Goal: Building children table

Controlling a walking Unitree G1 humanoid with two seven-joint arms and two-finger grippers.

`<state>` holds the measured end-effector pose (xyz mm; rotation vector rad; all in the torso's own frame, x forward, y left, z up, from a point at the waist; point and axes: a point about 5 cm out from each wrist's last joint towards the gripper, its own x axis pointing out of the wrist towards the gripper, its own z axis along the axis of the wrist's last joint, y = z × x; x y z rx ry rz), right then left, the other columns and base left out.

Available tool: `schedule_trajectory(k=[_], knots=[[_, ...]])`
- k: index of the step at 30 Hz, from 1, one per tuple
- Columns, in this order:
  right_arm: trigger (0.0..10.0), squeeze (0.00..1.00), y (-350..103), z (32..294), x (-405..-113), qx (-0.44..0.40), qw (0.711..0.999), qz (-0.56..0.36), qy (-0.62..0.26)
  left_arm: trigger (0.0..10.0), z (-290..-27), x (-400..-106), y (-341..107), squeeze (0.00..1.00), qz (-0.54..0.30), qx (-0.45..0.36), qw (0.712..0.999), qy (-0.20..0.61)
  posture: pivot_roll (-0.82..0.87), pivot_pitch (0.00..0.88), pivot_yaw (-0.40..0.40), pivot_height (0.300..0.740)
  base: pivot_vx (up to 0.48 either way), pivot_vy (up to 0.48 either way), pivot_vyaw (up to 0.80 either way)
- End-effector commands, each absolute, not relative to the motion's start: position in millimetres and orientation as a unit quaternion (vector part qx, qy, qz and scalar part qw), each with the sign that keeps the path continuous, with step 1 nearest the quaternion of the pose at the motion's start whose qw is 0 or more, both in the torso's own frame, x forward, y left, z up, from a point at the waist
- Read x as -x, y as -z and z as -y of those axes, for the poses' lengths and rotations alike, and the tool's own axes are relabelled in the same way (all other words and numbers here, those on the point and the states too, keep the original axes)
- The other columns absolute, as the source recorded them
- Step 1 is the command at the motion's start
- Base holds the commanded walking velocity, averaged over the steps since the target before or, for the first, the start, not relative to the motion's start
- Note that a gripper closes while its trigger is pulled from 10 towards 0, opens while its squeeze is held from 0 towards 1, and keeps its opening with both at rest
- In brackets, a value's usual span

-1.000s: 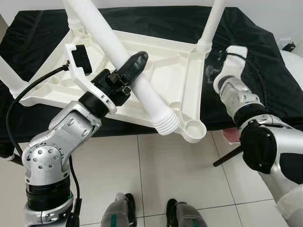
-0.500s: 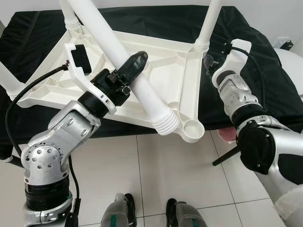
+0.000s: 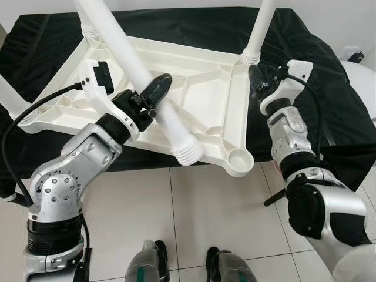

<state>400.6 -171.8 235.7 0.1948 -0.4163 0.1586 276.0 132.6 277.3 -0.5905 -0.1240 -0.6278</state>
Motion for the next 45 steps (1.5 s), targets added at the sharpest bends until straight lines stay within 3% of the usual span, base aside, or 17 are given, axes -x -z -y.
schedule_trajectory(k=[1,6,16,27,31,45], knots=[[10.0,0.0,-232,170,-398,-0.095,0.969,0.21,-0.083,10.0,-129,-273,-280,0.0,0.081,0.275,0.889,0.358,0.01,0.189,-0.007,0.74,0.0,0.0,0.0],[10.0,0.0,-218,159,-374,-0.091,0.955,0.263,-0.101,10.0,-134,-280,-266,0.0,0.064,0.262,0.895,0.354,0.0,0.183,-0.008,0.74,0.0,0.0,0.0],[10.0,0.0,-199,147,-351,-0.101,0.952,0.269,-0.107,10.0,-135,-284,-253,0.0,0.051,0.251,0.912,0.321,-0.01,0.17,-0.011,0.74,0.0,0.0,0.0],[10.0,0.0,-187,130,-329,-0.109,0.954,0.252,-0.121,10.0,-152,-296,-246,0.0,0.085,0.236,0.951,0.18,-0.01,0.154,-0.005,0.74,0.0,0.0,0.0],[10.0,0.0,-184,122,-325,-0.112,0.954,0.244,-0.13,10.0,-153,-297,-237,0.0,0.077,0.215,0.958,0.173,-0.01,0.146,-0.007,0.74,0.0,0.0,0.0],[10.0,0.0,-181,117,-322,-0.102,0.964,0.224,-0.099,10.0,-141,-288,-255,0.0,0.082,0.278,0.919,0.268,0.0,0.139,-0.003,0.74,0.0,0.0,0.0]])
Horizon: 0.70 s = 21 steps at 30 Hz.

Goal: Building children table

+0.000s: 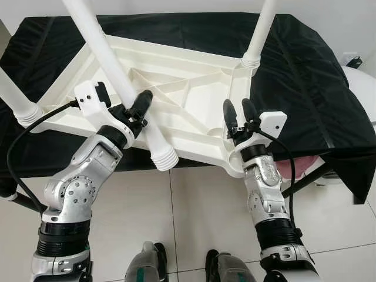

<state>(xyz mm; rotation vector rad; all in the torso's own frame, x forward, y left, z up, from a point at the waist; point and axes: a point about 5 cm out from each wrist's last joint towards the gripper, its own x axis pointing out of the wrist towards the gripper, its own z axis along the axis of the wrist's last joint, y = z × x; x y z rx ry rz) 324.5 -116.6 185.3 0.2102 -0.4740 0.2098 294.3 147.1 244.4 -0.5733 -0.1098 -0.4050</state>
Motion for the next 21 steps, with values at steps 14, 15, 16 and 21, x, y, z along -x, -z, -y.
schedule_trajectory(k=[14,15,16,21], knots=[[10.0,0.0,-182,124,-324,-0.088,0.967,0.229,-0.066,10.0,-141,-273,-261,0.0,0.069,0.276,0.888,0.361,0.01,0.13,0.003,0.74,0.0,0.0,0.0],[10.0,0.0,-182,127,-324,-0.086,0.968,0.23,-0.054,10.0,-142,-271,-261,0.0,0.067,0.28,0.886,0.364,0.01,0.128,0.002,0.74,0.0,0.0,0.0],[10.0,0.0,-182,127,-324,-0.086,0.968,0.23,-0.054,10.0,-142,-271,-261,0.0,0.067,0.28,0.886,0.364,0.01,0.128,0.002,0.74,0.0,0.0,0.0],[10.0,0.0,-179,131,-322,-0.082,0.97,0.226,-0.037,10.0,-146,-269,-261,0.0,0.064,0.279,0.887,0.363,0.01,0.119,-0.004,0.74,0.0,0.0,0.0]])
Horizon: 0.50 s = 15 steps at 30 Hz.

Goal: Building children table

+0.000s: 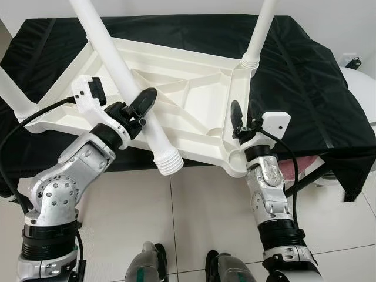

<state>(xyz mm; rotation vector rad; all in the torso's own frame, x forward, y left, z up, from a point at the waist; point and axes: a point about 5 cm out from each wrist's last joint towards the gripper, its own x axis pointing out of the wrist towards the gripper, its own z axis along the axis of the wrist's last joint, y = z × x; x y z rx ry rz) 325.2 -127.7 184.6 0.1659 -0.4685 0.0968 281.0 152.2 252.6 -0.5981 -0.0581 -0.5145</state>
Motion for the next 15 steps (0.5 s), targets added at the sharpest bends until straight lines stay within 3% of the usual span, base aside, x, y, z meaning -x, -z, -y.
schedule_trajectory(k=[1,15], knots=[[10.0,0.0,-178.6,131.2,-322.0,-0.082,0.97,0.226,-0.037,10.0,-146.2,-269.5,-260.6,0.0,0.064,0.279,0.887,0.363,0.01,0.119,-0.004,0.74,0.0,0.0,0.0],[10.0,0.0,-171.7,134.1,-315.8,-0.069,0.976,0.207,-0.024,10.0,-147.5,-268.4,-257.5,0.0,0.063,0.28,0.893,0.348,0.0,0.121,-0.015,0.74,0.0,0.0,0.0]])
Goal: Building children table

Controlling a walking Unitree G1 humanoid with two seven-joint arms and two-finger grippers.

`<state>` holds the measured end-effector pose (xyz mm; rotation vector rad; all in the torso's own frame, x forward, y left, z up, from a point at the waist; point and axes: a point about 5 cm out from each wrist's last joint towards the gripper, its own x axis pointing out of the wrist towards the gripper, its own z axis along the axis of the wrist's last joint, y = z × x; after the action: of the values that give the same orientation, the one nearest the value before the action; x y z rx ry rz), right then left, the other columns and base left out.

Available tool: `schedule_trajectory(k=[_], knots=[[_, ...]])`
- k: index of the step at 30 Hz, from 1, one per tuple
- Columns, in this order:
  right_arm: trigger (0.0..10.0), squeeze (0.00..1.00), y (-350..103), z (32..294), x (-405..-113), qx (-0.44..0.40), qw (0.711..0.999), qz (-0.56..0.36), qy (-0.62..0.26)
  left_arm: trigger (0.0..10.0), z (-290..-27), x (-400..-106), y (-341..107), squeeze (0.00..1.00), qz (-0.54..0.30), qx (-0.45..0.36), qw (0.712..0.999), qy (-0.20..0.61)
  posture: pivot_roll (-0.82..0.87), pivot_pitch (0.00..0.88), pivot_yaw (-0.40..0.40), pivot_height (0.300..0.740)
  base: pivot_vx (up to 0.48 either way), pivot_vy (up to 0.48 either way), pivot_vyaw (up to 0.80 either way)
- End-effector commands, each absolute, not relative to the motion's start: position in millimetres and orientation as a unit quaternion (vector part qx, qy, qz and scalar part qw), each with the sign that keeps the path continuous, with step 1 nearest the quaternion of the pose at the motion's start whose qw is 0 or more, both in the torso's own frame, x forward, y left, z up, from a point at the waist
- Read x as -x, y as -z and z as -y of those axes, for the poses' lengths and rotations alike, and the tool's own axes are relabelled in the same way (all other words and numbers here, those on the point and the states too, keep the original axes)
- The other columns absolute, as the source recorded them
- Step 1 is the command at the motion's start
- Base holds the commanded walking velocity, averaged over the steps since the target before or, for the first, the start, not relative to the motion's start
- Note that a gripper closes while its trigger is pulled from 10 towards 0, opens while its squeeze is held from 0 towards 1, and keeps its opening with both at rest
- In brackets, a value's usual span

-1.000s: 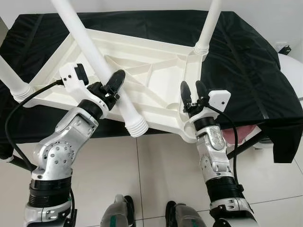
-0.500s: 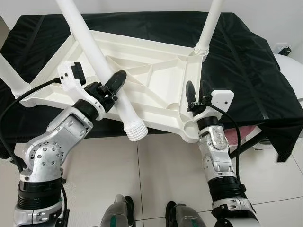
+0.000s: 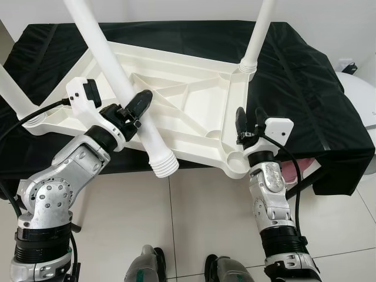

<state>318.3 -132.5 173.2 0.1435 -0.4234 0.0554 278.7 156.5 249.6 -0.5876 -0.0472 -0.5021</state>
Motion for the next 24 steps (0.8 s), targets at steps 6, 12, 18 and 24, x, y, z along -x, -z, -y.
schedule_trajectory(k=[6,12,18,24], knots=[[10.0,0.0,-172.3,134.4,-316.8,-0.069,0.976,0.206,-0.03,10.0,-146.7,-264.7,-255.6,0.0,0.062,0.282,0.893,0.346,0.0,0.12,-0.022,0.74,0.0,0.0,0.0],[10.0,0.0,-171.9,132.9,-317.3,-0.078,0.976,0.2,-0.035,10.0,-147.2,-264.1,-253.5,0.0,0.058,0.28,0.894,0.345,0.0,0.125,-0.024,0.74,0.0,0.0,0.0],[10.0,0.0,-171.6,132.5,-315.9,-0.075,0.977,0.196,-0.041,10.0,-145.4,-264.1,-252.3,0.0,0.053,0.277,0.894,0.349,0.0,0.133,-0.027,0.74,0.0,0.0,0.0],[10.0,0.0,-172.2,135.6,-315.5,-0.075,0.978,0.189,-0.041,10.0,-144.6,-263.4,-254.8,0.0,0.055,0.268,0.893,0.358,-0.01,0.138,-0.025,0.74,0.0,0.0,0.0]])
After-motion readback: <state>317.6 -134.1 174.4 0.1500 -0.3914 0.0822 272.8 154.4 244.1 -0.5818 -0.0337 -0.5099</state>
